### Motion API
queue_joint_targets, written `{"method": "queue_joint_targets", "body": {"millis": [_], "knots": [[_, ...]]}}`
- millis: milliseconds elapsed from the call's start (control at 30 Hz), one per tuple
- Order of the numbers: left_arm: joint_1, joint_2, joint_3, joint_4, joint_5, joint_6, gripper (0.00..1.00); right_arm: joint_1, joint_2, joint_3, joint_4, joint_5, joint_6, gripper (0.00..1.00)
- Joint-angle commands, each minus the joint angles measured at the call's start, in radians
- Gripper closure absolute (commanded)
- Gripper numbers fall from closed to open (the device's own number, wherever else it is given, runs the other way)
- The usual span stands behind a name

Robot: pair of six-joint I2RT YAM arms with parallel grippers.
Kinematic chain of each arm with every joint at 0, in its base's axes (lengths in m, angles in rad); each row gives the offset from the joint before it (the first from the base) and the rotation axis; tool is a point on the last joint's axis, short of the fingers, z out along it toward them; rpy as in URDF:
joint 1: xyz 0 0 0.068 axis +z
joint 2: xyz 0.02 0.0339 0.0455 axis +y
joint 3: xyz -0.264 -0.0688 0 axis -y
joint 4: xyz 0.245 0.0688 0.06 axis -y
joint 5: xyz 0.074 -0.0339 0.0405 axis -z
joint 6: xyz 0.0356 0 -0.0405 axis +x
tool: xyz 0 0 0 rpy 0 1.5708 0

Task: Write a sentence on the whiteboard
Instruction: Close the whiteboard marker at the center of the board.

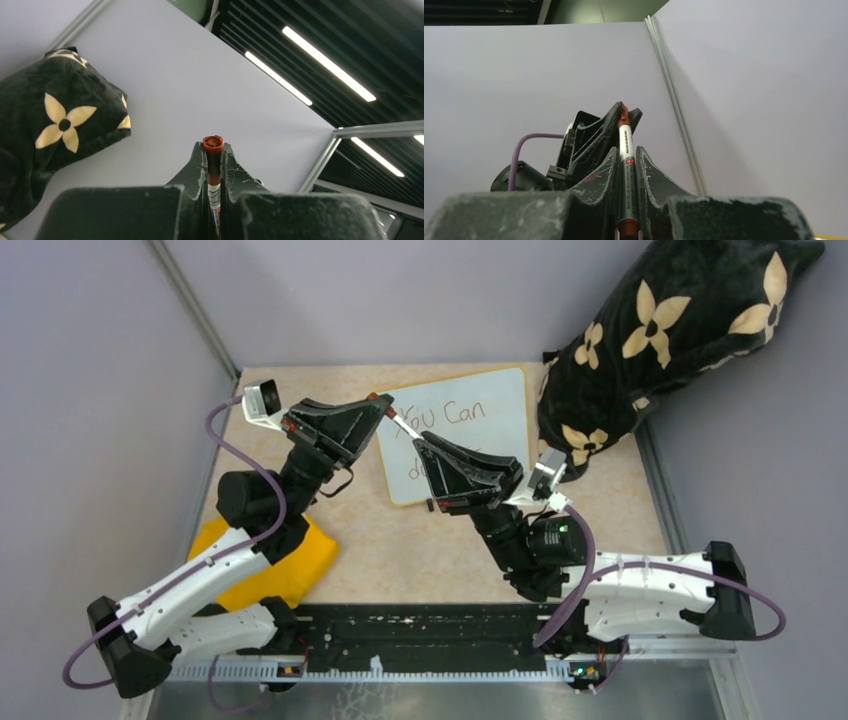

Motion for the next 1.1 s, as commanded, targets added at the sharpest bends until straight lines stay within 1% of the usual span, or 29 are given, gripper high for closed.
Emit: {"method": "queue_joint_targets", "body": {"millis": [0, 133, 200, 233, 267, 333, 433, 667, 733, 833, 1067], "knots": [[-0.108, 0.054, -0.031, -0.18, 0.219, 0.062, 1.0, -0.008, 0.071, 0.11, -0.02, 0.038, -0.02, 1.0], [-0.116, 0.039, -0.044, -0.184, 0.19, 0.072, 1.0, -0.008, 0.073, 0.116, -0.023, 0.041, -0.024, 1.0], [-0.116, -0.002, -0.068, -0.185, 0.126, 0.095, 1.0, -0.008, 0.054, 0.106, -0.028, 0.032, -0.023, 1.0], [-0.116, -0.025, -0.084, -0.184, 0.072, 0.105, 1.0, -0.008, 0.042, 0.101, -0.035, 0.024, -0.019, 1.0], [-0.116, -0.053, -0.102, -0.179, 0.023, 0.114, 0.98, -0.008, 0.031, 0.097, -0.047, 0.017, -0.016, 1.0], [-0.116, -0.1, -0.133, -0.168, -0.053, 0.137, 0.84, -0.008, 0.012, 0.092, -0.075, 0.003, -0.006, 1.0], [-0.116, -0.135, -0.133, -0.174, -0.104, 0.176, 0.64, -0.009, -0.002, 0.088, -0.103, -0.002, 0.006, 1.0], [-0.116, -0.181, -0.114, -0.191, -0.131, 0.235, 0.27, -0.009, -0.029, 0.074, -0.133, -0.01, 0.029, 1.0], [-0.116, -0.195, -0.115, -0.196, -0.145, 0.251, 0.19, -0.008, -0.037, 0.071, -0.144, -0.013, 0.036, 1.0], [-0.116, -0.213, -0.115, -0.2, -0.169, 0.265, 0.16, -0.009, -0.042, 0.069, -0.159, -0.032, 0.049, 1.0], [-0.116, -0.188, -0.089, -0.187, -0.134, 0.256, 0.21, -0.008, -0.037, 0.07, -0.165, -0.064, 0.075, 1.0]]}}
